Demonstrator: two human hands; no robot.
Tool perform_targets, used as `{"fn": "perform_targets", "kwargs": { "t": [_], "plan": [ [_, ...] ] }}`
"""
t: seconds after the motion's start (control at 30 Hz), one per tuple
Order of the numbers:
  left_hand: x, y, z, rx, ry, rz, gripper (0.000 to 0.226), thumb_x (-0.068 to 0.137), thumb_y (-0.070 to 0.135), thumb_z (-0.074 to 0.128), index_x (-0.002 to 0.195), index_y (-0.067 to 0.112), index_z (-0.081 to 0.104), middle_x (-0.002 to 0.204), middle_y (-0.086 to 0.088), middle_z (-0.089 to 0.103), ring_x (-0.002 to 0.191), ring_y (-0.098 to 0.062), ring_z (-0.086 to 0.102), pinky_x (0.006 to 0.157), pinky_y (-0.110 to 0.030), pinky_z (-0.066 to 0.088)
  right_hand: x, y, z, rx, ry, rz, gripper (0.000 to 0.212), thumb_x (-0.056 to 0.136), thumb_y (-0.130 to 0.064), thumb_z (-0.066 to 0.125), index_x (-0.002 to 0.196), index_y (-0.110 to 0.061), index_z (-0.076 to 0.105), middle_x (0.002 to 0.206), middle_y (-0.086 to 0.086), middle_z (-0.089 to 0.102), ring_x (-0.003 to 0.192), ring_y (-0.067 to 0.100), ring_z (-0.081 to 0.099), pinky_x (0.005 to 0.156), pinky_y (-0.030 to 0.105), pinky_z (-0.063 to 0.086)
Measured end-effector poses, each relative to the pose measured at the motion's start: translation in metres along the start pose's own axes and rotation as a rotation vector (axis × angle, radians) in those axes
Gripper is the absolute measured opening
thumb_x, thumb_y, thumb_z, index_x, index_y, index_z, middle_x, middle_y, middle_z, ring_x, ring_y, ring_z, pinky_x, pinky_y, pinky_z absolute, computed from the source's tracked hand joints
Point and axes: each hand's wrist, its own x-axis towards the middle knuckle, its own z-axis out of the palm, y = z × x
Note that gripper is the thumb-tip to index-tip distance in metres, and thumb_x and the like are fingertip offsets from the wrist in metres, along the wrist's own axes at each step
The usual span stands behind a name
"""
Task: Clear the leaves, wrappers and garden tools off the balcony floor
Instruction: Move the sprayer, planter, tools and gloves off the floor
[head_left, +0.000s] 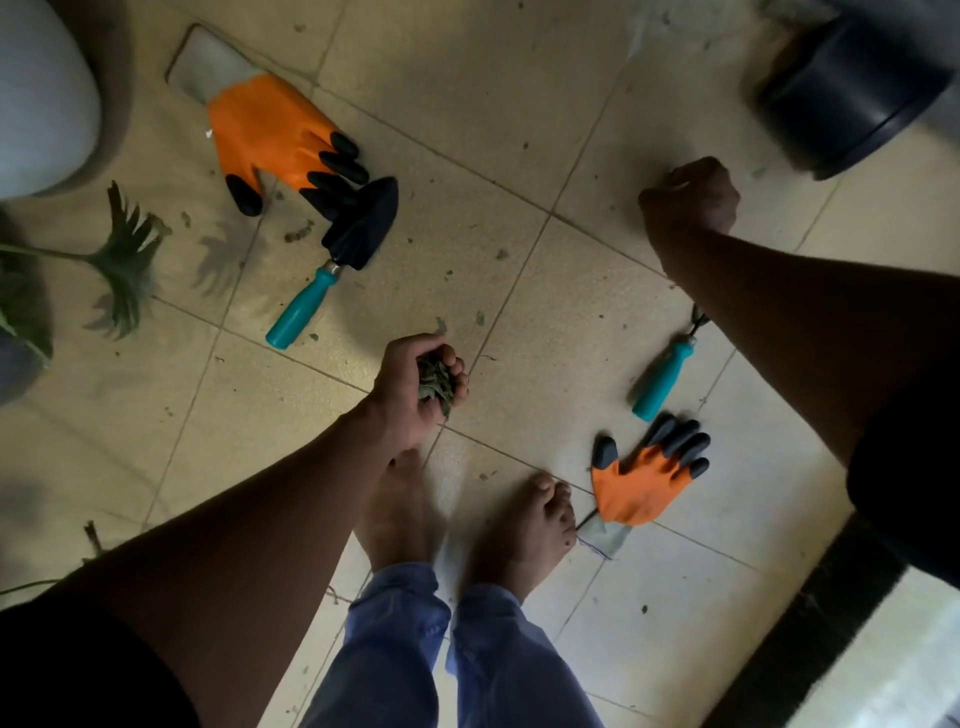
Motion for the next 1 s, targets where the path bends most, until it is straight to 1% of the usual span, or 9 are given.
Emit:
{"fn": "perform_targets", "kwargs": {
  "t": [0.07,0.13,0.17,0.23,0.33,0.47,0.83,0.9,1.0],
  "plan": [
    [0.002,0.0,-0.005,0.01,0.015,-0.005,0.042,0.097,0.024,0.055,0.056,0.013,0.06,0.064,-0.006,0.055,0.056,-0.02,0.054,0.052,-0.026,0.048,-0.002,0.0,0.006,-0.014,0.01,0.002,0.126,0.051,-0.075,-0.04,0.153,-0.003,-0.019,0.161,0.031,-0.022,0.152,0.046,-0.019,0.123,0.051,-0.014],
    [0.004,0.002,-0.01,0.018,0.029,-0.006,0.043,0.098,0.023,0.055,0.057,0.013,0.06,0.065,-0.006,0.055,0.056,-0.019,0.055,0.053,-0.026,0.048,-0.006,0.004,0.011,0.001,0.085,-0.009,0.109,0.055,-0.074,-0.034,0.143,-0.011,-0.044,0.161,0.03,-0.021,0.152,0.045,-0.02,0.122,0.051,-0.016],
    [0.004,0.002,-0.012,0.02,0.031,-0.004,0.042,0.098,0.023,0.055,0.057,0.013,0.06,0.065,-0.006,0.055,0.056,-0.019,0.055,0.053,-0.026,0.048,-0.007,0.004,0.011,0.023,0.106,-0.004,0.096,0.058,-0.073,-0.029,0.128,-0.016,-0.06,0.161,0.028,-0.023,0.152,0.044,-0.021,0.122,0.051,-0.017],
    [0.005,0.002,-0.016,0.023,0.032,-0.001,0.041,0.097,0.024,0.055,0.058,0.013,0.059,0.065,-0.006,0.055,0.056,-0.019,0.055,0.053,-0.026,0.048,-0.005,0.004,0.008,0.035,0.111,0.003,0.087,0.058,-0.068,-0.022,0.105,-0.012,-0.069,0.158,0.024,-0.031,0.152,0.043,-0.022,0.121,0.05,-0.018],
    [0.004,-0.001,-0.018,0.023,0.037,0.0,0.04,0.098,0.024,0.054,0.059,0.013,0.059,0.066,-0.006,0.055,0.057,-0.019,0.055,0.053,-0.025,0.049,-0.004,0.005,0.009,0.01,0.102,-0.011,0.088,0.055,-0.067,-0.024,0.101,-0.007,-0.069,0.146,0.016,-0.051,0.151,0.042,-0.025,0.121,0.05,-0.02],
    [0.004,-0.006,-0.014,0.016,0.027,-0.001,0.042,0.098,0.024,0.054,0.057,0.013,0.06,0.066,-0.006,0.055,0.057,-0.019,0.055,0.053,-0.026,0.049,-0.006,0.006,0.007,0.0,0.116,-0.012,0.086,0.056,-0.067,-0.022,0.102,-0.012,-0.069,0.16,0.026,-0.03,0.152,0.042,-0.025,0.121,0.049,-0.019],
    [0.017,-0.015,-0.004,0.042,0.006,-0.01,0.04,0.096,0.024,0.055,0.059,0.012,0.06,0.067,-0.007,0.055,0.058,-0.019,0.055,0.053,-0.026,0.048,0.0,0.008,0.007,0.112,0.139,0.003,0.088,0.055,-0.065,-0.026,0.108,-0.008,-0.067,0.159,0.023,-0.032,0.151,0.04,-0.026,0.122,0.049,-0.018],
    [0.018,-0.015,-0.002,0.039,0.005,-0.015,0.04,0.096,0.023,0.055,0.058,0.012,0.06,0.067,-0.007,0.055,0.057,-0.019,0.055,0.053,-0.026,0.048,0.002,0.009,0.013,0.069,0.162,0.008,0.094,0.058,-0.071,-0.03,0.132,-0.018,-0.057,0.159,0.025,-0.031,0.152,0.042,-0.025,0.123,0.05,-0.016],
    [0.017,-0.012,0.0,0.035,-0.018,-0.015,0.041,0.097,0.023,0.055,0.058,0.013,0.06,0.066,-0.007,0.055,0.057,-0.02,0.055,0.053,-0.026,0.048,0.007,0.015,0.026,-0.008,0.182,0.011,0.105,0.073,-0.077,-0.019,0.152,-0.008,-0.023,0.16,0.027,-0.026,0.152,0.044,-0.022,0.123,0.05,-0.014]
  ]
}}
